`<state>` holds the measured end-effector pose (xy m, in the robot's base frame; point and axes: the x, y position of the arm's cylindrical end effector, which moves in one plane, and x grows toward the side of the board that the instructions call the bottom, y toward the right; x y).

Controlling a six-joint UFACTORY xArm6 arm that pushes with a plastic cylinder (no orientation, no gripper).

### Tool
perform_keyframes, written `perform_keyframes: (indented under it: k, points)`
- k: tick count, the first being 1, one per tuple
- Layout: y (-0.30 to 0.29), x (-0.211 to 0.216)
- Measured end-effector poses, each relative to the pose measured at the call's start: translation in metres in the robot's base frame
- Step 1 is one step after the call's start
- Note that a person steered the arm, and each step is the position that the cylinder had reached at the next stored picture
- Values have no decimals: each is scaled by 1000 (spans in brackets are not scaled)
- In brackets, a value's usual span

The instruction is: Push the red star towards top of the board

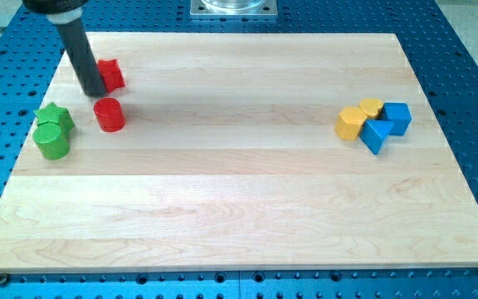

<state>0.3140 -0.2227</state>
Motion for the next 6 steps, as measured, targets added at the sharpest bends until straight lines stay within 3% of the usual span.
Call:
perform_keyframes:
  k: [1, 2, 3, 5, 6]
  points:
    - [1, -30]
    - [4, -1]
    - [55, -22]
    - [74, -51]
    - [14, -57]
